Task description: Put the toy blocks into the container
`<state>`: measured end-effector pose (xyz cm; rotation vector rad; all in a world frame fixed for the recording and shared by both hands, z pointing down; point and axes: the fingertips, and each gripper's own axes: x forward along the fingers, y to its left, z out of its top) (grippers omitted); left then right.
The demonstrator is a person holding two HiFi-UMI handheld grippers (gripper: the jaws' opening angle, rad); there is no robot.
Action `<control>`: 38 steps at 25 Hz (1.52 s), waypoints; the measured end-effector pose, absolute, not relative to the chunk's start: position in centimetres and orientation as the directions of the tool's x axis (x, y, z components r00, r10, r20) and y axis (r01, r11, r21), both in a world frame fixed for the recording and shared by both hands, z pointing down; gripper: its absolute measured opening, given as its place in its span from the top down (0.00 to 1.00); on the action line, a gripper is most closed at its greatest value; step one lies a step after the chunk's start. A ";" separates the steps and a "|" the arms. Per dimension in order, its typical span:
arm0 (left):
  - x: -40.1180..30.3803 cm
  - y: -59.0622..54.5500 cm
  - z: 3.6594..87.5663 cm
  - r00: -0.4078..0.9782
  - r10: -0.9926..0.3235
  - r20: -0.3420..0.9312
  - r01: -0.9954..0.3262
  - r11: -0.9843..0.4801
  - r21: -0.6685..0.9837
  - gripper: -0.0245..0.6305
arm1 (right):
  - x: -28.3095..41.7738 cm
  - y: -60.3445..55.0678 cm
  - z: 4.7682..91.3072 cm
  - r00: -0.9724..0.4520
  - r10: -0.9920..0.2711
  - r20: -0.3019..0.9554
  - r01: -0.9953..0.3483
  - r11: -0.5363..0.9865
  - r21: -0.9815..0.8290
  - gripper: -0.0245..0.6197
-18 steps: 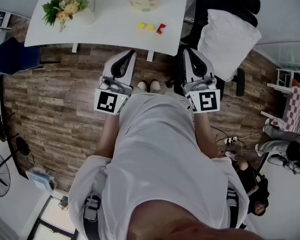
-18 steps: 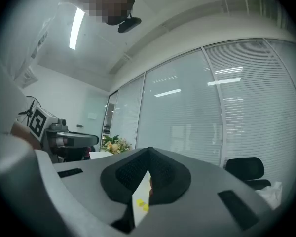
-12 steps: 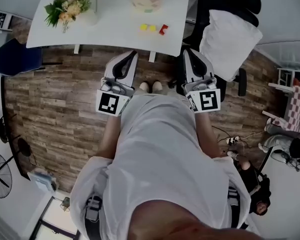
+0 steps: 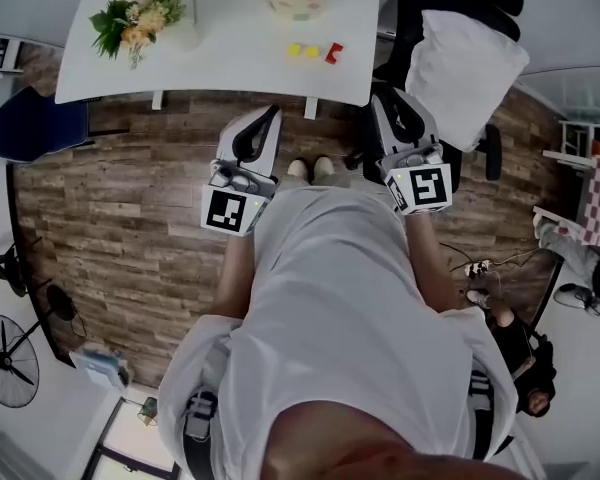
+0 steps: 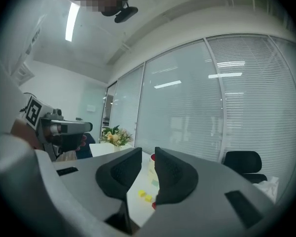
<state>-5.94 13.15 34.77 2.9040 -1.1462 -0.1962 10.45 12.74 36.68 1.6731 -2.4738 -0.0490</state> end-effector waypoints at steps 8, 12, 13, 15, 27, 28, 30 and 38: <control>-7.0 13.4 36.2 0.725 -0.680 -0.109 -0.677 -0.733 0.070 0.97 | 10.7 12.2 40.3 -0.343 -0.922 0.181 -0.925 0.365 0.107 0.83; -6.3 13.1 37.1 0.732 -0.677 -0.078 -0.673 -0.736 0.074 0.97 | 10.4 10.6 41.2 -0.373 -0.905 0.204 -0.908 0.402 0.122 0.77; -6.2 12.7 37.3 0.730 -0.681 -0.068 -0.677 -0.733 0.073 0.97 | 10.5 10.0 41.6 -0.382 -0.901 0.207 -0.904 0.411 0.117 0.76; -5.9 11.7 37.6 0.719 -0.693 -0.052 -0.690 -0.721 0.067 0.97 | 10.7 8.6 42.5 -0.402 -0.890 0.217 -0.897 0.430 0.103 0.70; -0.6 5.3 38.1 0.687 -0.725 0.039 -0.726 -0.686 0.047 0.97 | 14.3 0.3 47.8 -0.513 -0.806 0.295 -0.836 0.547 0.041 0.52; -0.3 4.9 38.1 0.684 -0.728 0.043 -0.730 -0.682 0.045 0.97 | 14.5 -0.2 48.2 -0.519 -0.800 0.300 -0.831 0.555 0.042 0.50; 0.4 4.5 38.0 0.679 -0.732 0.048 -0.734 -0.678 0.042 0.97 | 14.8 -0.9 48.9 -0.530 -0.789 0.312 -0.821 0.569 0.043 0.48; 2.5 3.0 39.2 0.697 -0.711 0.093 -0.715 -0.698 0.028 0.97 | 14.9 -2.6 52.7 -0.552 -0.738 0.389 -0.786 0.617 0.054 0.42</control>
